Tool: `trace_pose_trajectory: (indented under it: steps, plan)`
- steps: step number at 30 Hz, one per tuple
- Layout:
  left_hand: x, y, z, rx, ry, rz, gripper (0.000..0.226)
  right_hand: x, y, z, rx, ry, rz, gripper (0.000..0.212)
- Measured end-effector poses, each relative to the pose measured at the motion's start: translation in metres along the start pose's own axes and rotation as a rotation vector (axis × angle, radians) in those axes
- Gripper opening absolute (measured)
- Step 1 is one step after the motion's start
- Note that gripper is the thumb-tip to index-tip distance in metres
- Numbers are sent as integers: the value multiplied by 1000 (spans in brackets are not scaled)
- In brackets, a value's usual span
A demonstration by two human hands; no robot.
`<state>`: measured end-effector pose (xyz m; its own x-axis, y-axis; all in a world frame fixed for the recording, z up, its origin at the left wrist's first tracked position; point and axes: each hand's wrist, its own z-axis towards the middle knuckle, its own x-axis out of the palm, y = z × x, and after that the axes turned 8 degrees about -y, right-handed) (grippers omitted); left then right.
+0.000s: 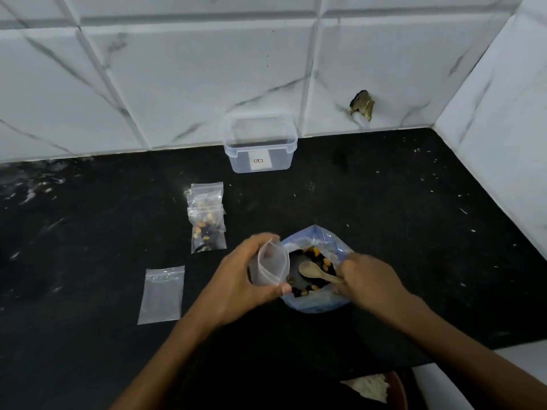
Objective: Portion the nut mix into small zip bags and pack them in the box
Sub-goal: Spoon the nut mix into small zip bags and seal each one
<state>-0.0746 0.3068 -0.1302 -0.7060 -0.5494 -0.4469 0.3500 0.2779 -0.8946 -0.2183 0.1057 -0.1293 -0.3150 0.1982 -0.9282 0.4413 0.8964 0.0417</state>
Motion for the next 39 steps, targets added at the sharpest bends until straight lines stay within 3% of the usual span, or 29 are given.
trace_pose_trajectory:
  steps: [3, 10, 13, 20, 24, 34, 37, 39]
  plan:
    - [8, 6, -11, -25, 88, 39, 75, 8, 3, 3, -33, -78, -59, 28]
    - [16, 15, -15, -72, 159, 107, 81, -25, -9, -1, -110, -276, 65, 18]
    - [14, 16, -10, -78, 193, 117, 83, -37, -16, -7, -200, -251, 108, 22]
    - [12, 12, -7, -77, 261, 108, 77, -20, -1, -7, -394, -180, -55, 22]
    - [12, 12, -4, -79, 291, 108, 76, -17, -2, -6, -310, -287, -57, 20]
    - [11, 10, -7, -100, 266, 50, 72, 0, 3, -13, 119, -231, 73, 23]
    - [13, 10, -9, -100, 237, 40, 71, 15, 15, -9, 93, -299, 219, 21]
    - [14, 11, -9, -106, 221, 22, 69, 22, 20, -6, 41, -247, 288, 21]
